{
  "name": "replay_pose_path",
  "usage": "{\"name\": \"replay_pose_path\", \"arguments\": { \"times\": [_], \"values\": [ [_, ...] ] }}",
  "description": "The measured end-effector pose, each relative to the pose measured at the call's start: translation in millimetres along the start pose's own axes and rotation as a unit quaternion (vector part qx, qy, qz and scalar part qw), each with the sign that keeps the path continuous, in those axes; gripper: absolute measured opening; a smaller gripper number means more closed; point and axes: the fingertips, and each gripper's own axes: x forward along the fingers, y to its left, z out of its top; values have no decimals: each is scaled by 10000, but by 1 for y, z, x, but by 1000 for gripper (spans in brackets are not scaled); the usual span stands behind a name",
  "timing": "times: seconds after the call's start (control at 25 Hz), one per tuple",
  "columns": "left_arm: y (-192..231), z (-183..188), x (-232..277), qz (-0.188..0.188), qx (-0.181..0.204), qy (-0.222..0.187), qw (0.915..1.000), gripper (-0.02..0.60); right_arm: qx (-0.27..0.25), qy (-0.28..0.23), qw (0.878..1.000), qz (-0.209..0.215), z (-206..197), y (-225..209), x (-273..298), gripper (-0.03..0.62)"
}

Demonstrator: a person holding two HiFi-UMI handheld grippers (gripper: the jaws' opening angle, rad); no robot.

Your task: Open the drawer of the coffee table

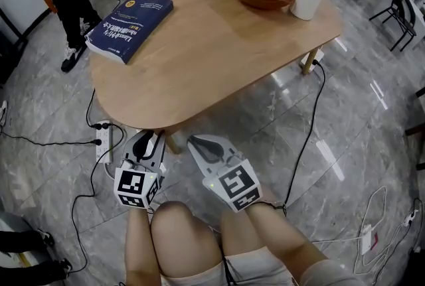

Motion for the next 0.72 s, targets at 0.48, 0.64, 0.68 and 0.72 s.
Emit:
{"name": "replay_pose_path", "arguments": {
  "times": [0.48, 0.64, 0.68, 0.72],
  "values": [
    [-6, 0, -5, -245, 47, -87, 9997, 91, 48, -28, 10000, -34, 1, -5, 2, 23],
    [-10, -1, -7, -315, 108, -31, 9994, 89, -81, -56, 9999, -84, 3, -7, 4, 23],
    [-11, -1, -7, -330, 109, -18, 9994, 87, -163, -55, 9998, -94, 4, -7, 5, 23],
    [-11, -1, -7, -344, 107, -10, 9994, 87, -274, -43, 9996, -104, 4, -6, 5, 23]
  ]
}}
